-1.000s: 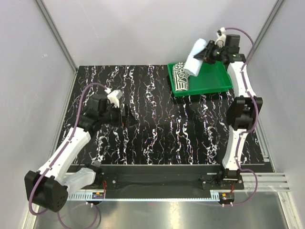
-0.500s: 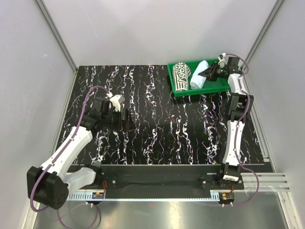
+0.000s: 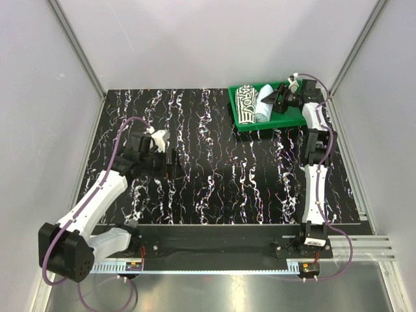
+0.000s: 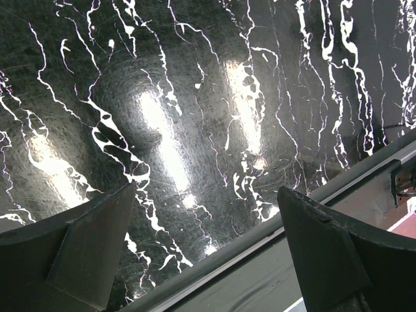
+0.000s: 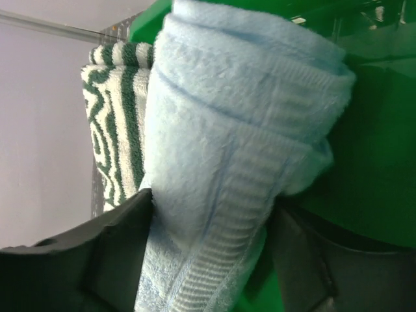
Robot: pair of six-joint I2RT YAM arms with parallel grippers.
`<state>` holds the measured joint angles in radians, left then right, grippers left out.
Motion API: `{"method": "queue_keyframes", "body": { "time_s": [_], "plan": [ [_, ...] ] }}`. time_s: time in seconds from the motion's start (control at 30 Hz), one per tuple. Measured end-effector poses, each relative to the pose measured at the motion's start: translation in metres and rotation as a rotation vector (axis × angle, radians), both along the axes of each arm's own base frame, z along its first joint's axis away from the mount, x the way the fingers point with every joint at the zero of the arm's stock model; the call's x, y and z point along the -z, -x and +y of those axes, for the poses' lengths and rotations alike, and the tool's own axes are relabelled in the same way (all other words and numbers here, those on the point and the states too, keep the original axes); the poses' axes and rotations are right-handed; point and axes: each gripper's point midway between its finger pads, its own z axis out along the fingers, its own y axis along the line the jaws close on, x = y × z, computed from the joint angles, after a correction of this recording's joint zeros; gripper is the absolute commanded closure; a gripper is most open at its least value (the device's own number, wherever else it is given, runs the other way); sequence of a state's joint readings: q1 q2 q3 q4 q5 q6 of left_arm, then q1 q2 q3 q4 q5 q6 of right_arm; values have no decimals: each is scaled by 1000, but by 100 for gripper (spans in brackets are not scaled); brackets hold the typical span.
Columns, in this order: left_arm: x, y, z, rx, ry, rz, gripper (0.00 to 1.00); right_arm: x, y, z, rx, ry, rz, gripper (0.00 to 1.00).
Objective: Roll the towels
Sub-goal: Place the rolled towel into the container
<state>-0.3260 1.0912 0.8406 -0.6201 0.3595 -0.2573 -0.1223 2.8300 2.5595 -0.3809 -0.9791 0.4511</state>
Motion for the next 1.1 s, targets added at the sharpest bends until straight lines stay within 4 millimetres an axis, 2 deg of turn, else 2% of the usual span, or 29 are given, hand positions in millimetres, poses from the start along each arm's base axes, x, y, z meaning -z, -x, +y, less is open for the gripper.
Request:
{"method": "queue_keyframes", "body": {
  "time_s": [0.07,0.17,0.27,0.4,0.47,0.63,0.77,0.87,1.0,1.1],
  "plan": [
    [2,0,0,-2,-5,6,1,4,-1,-1,11,22,3,16],
    [4,0,2,-5,-11,14,1,13,-3,-5,39,71,10,15],
    [4,1,2,-8,-16,16,1,12,-3,-10,61,112,12,12],
    [5,1,3,-12,-21,18,1,6,3,-18,94,169,33,0],
    [5,1,4,-14,-23,18,1,-1,7,-21,104,193,32,1],
    [6,0,5,-20,-30,15,1,-40,10,-27,129,236,-14,0],
    [5,-1,8,-30,-40,6,1,-84,13,-31,160,265,-71,0],
    [3,-2,10,-39,-46,-7,1,-120,25,-31,180,278,-106,0],
    [-1,-4,14,-58,-59,-34,1,-158,64,-24,212,314,-126,0],
    [-6,-5,17,-72,-66,-56,1,-187,115,0,219,343,-165,0]
  ]
}}
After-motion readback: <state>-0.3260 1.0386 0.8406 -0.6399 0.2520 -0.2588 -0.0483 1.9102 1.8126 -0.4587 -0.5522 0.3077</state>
